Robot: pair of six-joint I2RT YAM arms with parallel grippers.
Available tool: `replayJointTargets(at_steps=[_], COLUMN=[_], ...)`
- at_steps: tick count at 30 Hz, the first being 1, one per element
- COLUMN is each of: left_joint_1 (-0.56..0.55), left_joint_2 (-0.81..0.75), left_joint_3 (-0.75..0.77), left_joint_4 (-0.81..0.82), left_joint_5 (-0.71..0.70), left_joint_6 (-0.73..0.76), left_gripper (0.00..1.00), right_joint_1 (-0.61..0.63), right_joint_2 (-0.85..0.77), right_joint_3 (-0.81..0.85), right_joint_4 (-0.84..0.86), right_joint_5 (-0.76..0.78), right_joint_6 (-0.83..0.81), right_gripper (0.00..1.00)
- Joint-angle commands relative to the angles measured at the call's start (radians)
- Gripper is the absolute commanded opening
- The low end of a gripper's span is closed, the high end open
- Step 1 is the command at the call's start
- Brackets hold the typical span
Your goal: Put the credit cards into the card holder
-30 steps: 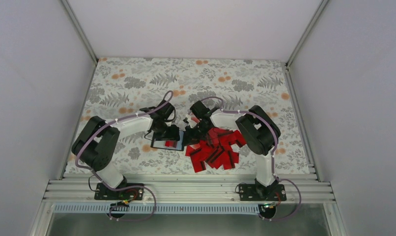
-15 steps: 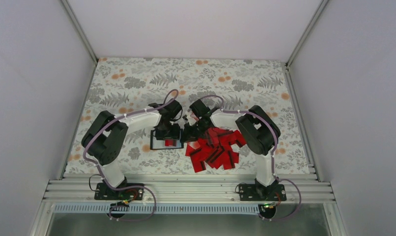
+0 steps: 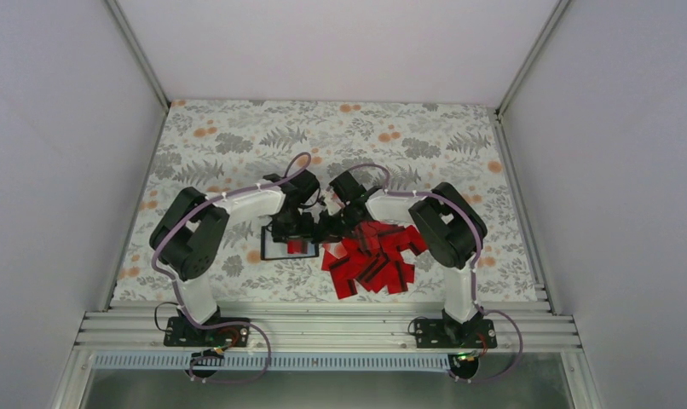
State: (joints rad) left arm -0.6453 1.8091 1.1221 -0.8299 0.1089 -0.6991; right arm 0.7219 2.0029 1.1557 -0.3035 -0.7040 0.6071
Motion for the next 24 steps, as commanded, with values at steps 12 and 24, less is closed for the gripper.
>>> replayJointTargets(at_steps=[12,24], left_joint_1=[-0.050,-0.059], left_joint_2=[0.032,0.017], left_joint_3=[0.012,0.034], left_joint_4=[0.000,-0.036], left_joint_5=[0.037,0.019], left_joint_6=[-0.085,-0.079], left_gripper=[0.78,0.60], right_joint_1=[0.002,0.002], right_joint_2=[-0.011,-0.013], right_joint_3=[-0.060,-0.047], right_joint_4=[0.067,0.054], right_joint_5=[0.027,0.043], right_joint_6=[0.029,0.033], right_gripper=[0.04,0.04])
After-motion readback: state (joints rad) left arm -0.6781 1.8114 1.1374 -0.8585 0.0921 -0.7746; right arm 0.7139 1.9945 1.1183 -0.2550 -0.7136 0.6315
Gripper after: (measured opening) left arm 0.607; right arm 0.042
